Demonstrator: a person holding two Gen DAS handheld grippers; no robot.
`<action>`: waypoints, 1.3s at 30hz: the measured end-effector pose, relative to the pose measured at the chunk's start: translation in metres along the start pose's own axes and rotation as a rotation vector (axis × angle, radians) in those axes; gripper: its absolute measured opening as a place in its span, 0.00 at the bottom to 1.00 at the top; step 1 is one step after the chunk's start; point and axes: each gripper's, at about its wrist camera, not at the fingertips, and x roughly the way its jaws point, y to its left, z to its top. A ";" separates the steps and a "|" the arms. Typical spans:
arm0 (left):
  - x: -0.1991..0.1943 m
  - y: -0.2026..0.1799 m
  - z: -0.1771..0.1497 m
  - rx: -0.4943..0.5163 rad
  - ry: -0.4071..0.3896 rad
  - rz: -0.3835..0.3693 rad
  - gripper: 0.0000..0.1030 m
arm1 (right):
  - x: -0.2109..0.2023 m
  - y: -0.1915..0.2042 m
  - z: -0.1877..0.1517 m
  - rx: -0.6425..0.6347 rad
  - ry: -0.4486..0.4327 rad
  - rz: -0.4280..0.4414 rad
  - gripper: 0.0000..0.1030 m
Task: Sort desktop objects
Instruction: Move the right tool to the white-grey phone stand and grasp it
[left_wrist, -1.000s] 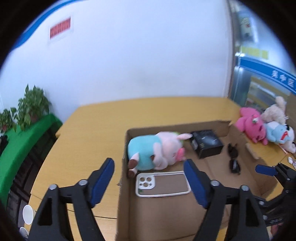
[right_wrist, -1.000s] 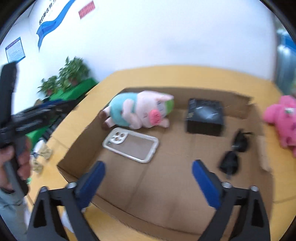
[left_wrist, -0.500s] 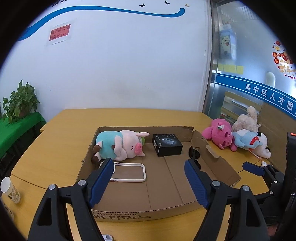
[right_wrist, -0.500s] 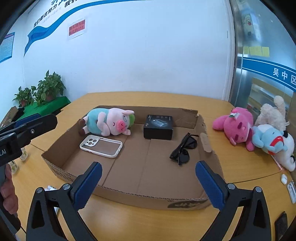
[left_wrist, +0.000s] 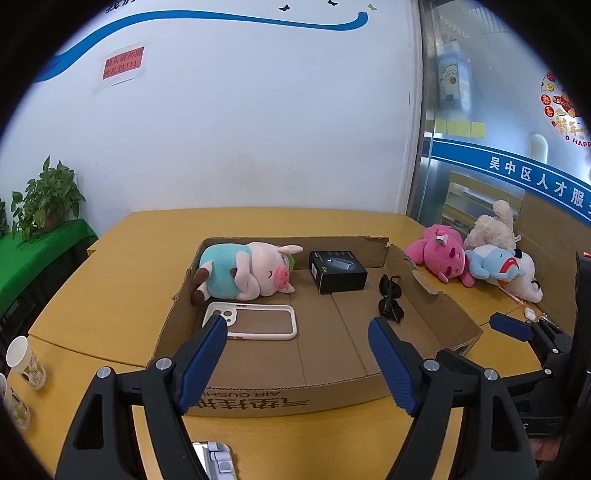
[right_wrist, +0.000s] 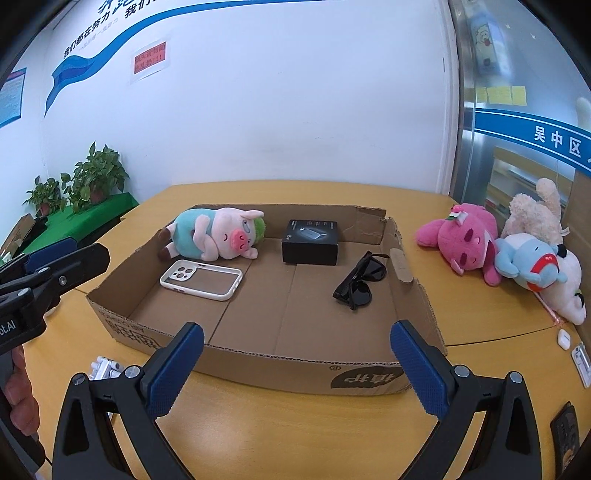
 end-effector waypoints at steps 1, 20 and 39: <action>-0.001 0.005 -0.003 -0.006 0.007 0.004 0.77 | 0.002 0.003 -0.002 -0.006 0.006 0.007 1.00; 0.040 0.130 -0.104 -0.156 0.454 -0.002 0.76 | 0.059 0.129 -0.082 -0.117 0.317 0.481 0.99; 0.042 0.124 -0.127 -0.172 0.563 -0.115 0.46 | 0.074 0.226 -0.118 -0.348 0.335 0.522 0.83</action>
